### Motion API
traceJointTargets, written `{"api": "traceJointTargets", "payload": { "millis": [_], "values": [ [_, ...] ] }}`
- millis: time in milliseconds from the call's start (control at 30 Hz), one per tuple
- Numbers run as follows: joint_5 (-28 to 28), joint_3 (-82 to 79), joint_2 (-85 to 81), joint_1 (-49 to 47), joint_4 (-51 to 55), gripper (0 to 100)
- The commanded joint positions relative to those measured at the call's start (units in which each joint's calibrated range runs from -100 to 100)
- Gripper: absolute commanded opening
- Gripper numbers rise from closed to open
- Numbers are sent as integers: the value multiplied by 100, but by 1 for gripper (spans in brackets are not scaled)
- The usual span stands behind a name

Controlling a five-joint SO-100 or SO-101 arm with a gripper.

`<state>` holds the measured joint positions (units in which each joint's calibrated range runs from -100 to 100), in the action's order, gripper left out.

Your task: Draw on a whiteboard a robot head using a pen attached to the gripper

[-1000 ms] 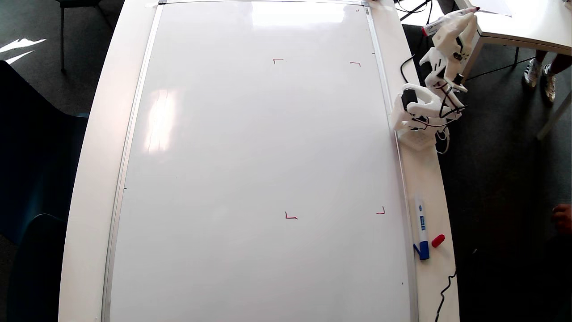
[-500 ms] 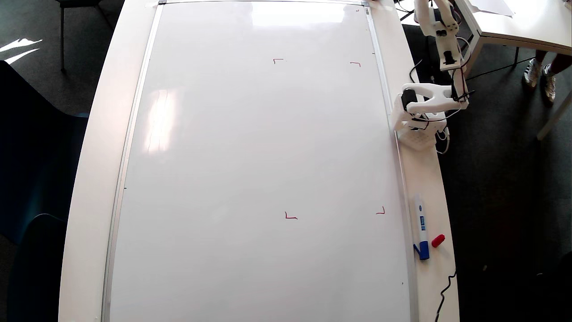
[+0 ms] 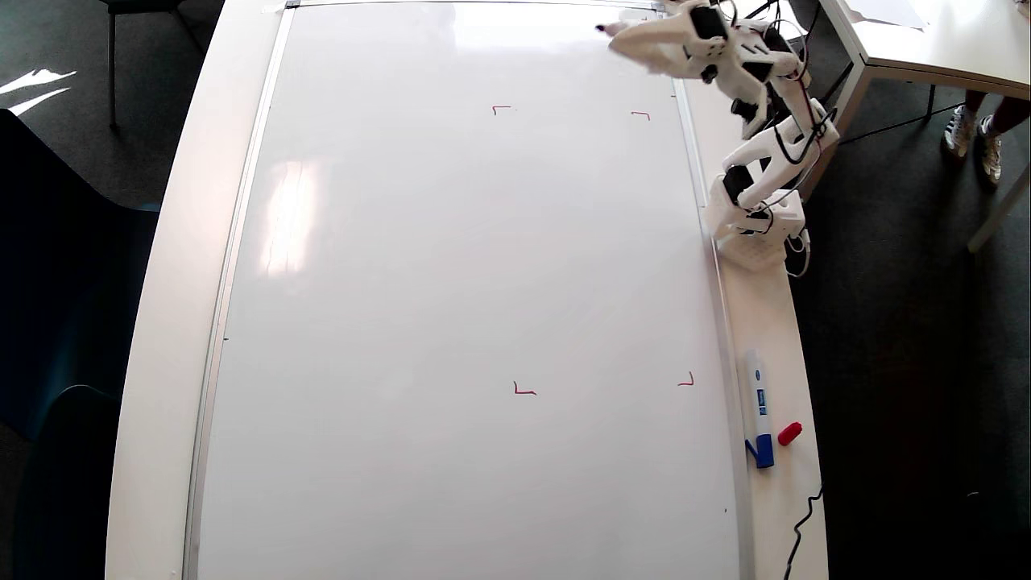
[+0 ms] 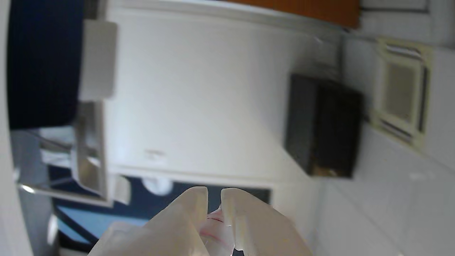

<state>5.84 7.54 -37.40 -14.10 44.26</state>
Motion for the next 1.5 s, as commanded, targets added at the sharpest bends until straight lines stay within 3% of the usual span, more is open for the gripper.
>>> {"api": "traceJointTargets", "payload": {
  "millis": [0,233,333,667,1067,1467],
  "values": [
    [27,731,809,-317,1421,1],
    [-5,2147,2696,-737,2907,1],
    [-418,2673,3526,-774,3263,1],
    [-627,3490,5631,-1039,3637,1],
    [-632,3518,6788,-1231,4037,1],
    [-643,5125,8130,-1334,4097,1]
  ]
}}
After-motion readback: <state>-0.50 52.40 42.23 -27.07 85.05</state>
